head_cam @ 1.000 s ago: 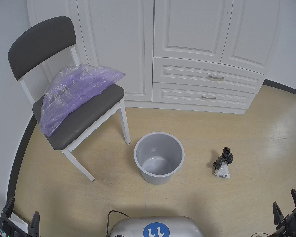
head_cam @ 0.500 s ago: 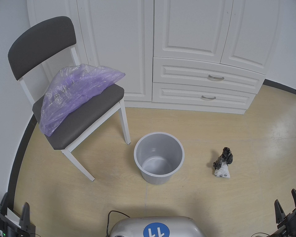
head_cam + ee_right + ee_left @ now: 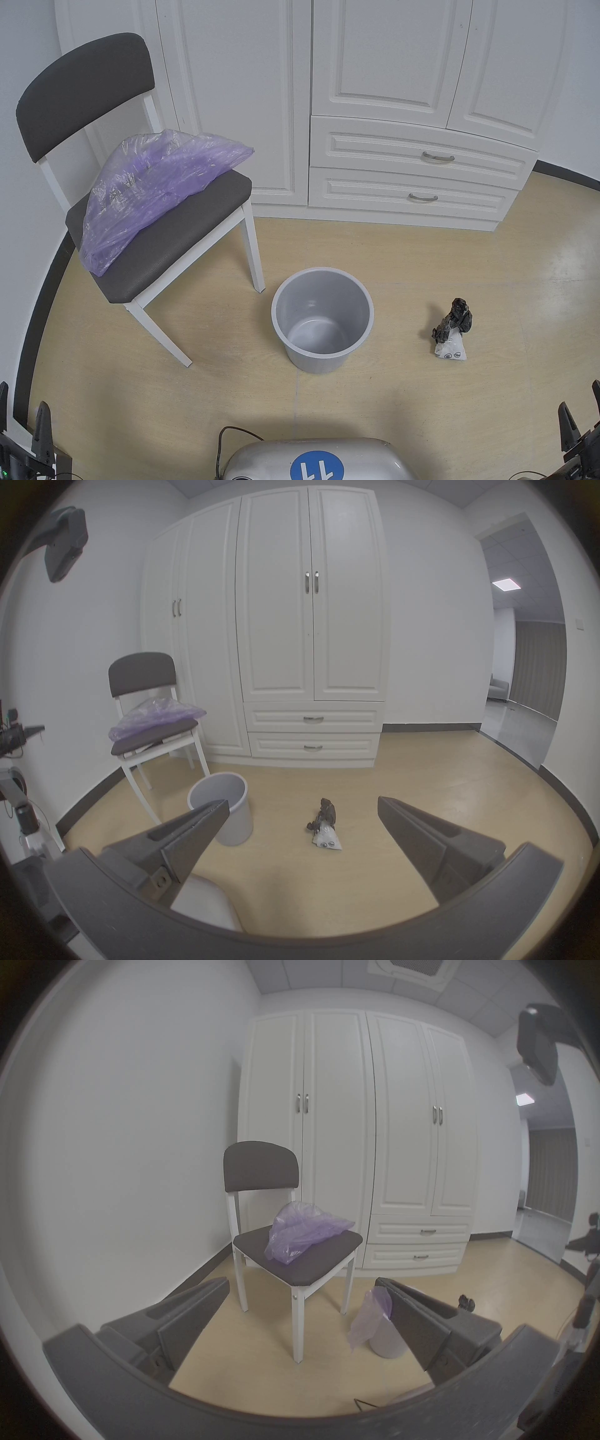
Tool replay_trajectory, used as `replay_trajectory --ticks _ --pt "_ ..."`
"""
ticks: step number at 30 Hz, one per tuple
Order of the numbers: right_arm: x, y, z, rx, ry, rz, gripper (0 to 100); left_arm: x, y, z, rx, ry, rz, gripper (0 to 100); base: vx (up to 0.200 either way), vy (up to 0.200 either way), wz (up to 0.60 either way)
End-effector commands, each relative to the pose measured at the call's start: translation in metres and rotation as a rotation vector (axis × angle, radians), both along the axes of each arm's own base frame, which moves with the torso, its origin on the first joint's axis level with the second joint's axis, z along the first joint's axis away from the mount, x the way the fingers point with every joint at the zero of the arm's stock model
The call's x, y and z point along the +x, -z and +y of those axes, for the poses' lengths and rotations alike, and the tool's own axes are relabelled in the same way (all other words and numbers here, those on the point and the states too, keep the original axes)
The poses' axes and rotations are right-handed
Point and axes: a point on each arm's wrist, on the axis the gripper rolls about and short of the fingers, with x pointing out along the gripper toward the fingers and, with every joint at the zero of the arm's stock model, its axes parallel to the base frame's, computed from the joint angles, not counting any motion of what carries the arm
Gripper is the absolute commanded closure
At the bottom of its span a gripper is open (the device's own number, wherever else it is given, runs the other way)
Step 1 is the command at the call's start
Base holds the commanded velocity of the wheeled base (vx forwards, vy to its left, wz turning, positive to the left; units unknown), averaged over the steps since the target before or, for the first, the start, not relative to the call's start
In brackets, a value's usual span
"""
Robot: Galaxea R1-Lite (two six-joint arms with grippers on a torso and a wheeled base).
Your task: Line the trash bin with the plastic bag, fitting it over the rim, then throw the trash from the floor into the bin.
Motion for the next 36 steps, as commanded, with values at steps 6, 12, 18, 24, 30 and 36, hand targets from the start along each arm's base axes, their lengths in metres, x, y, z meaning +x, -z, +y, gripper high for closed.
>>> replay_trajectory --ticks 6,12,18,24,30,36 --pt "-0.009 -0.055 -0.001 0.180 -0.049 -0.086 0 -0.003 0.000 -0.001 0.040 0.032 0.071 0 0.000 0.000 0.00" --pt "0.006 -0.077 -0.001 0.094 -0.087 0.004 0 -0.001 -0.029 -0.001 0.054 0.076 0.127 0 0.000 0.000 0.00" --pt "0.023 -0.085 0.001 -0.070 -0.100 0.088 0 0.017 -0.053 -0.001 0.058 0.110 0.210 0 0.000 0.000 0.00" --pt "0.054 -0.107 0.003 -0.084 -0.106 0.181 0 0.038 -0.069 -0.002 0.084 0.112 0.270 0 0.000 0.000 0.00" --pt "0.093 -0.126 0.007 -0.092 -0.128 0.194 0 0.058 -0.076 -0.001 0.158 0.016 0.355 0 0.000 0.000 0.00" --pt "0.134 -0.133 0.012 -0.074 -0.134 0.139 0 0.084 -0.089 0.001 0.167 -0.068 0.437 0 0.000 0.000 0.00"
